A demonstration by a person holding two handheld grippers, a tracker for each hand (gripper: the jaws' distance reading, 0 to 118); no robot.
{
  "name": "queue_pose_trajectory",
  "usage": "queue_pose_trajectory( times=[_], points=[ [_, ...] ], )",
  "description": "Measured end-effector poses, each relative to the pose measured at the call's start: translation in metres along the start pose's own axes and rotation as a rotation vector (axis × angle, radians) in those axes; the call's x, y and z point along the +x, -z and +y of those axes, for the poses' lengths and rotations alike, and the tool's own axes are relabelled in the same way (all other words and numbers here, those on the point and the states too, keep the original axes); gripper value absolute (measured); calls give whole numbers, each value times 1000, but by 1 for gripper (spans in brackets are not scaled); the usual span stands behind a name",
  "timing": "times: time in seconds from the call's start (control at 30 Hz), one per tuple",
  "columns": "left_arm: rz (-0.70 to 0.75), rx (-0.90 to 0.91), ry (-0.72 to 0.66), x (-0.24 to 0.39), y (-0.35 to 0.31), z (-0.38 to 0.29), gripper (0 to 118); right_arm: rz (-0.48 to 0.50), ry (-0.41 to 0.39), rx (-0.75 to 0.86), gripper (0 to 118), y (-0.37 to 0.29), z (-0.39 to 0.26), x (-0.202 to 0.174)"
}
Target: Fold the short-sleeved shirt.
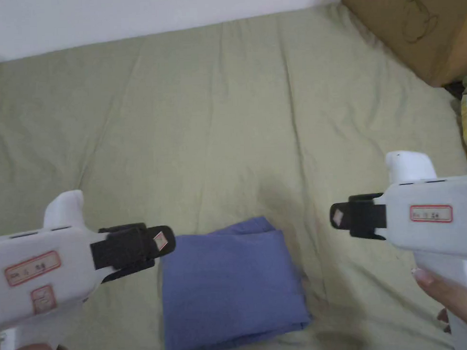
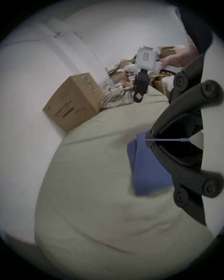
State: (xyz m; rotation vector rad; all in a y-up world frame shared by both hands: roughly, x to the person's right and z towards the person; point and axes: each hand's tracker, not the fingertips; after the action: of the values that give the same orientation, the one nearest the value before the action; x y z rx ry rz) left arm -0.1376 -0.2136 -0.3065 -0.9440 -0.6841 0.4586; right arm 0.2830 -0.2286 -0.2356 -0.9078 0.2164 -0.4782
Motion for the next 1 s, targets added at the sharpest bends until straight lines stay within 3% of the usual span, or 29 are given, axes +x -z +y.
queue_pose_trajectory(
  times=[0.1,0.17,0.27,0.37,0.43,0.47,0.5,0.53,0.57,0.6,0.9,1.0],
  points=[
    [12,-2,-99,-34,-14,-18,2,361,191,-154,1,51,-7,2],
    [14,14,-154,-56,-17,-31,2,481,258,-232,1,87,-14,7],
    [-37,0,-264,-80,-9,-43,2,388,190,-318,1,121,-22,19],
    [-116,-9,-334,-99,4,-49,3,292,194,-384,1,133,-28,48],
    [-152,-31,-352,-108,15,-50,11,397,282,-351,1,127,-29,63],
    [-161,-43,-352,-111,21,-50,24,377,310,-341,1,124,-29,68],
    [-167,-49,-345,-114,27,-51,49,353,299,-340,1,123,-29,70],
    [-196,-69,-351,-120,33,-51,90,349,292,-339,1,122,-29,73],
    [-221,-96,-379,-124,43,-52,111,349,288,-339,1,121,-30,75],
    [-246,-130,-396,-126,52,-53,118,348,284,-339,1,121,-30,77],
    [-552,-290,-485,-120,118,-49,118,373,313,-330,1,125,-36,89],
    [-614,-368,-511,-116,139,-52,115,391,365,-329,1,125,-39,93]
  ],
)
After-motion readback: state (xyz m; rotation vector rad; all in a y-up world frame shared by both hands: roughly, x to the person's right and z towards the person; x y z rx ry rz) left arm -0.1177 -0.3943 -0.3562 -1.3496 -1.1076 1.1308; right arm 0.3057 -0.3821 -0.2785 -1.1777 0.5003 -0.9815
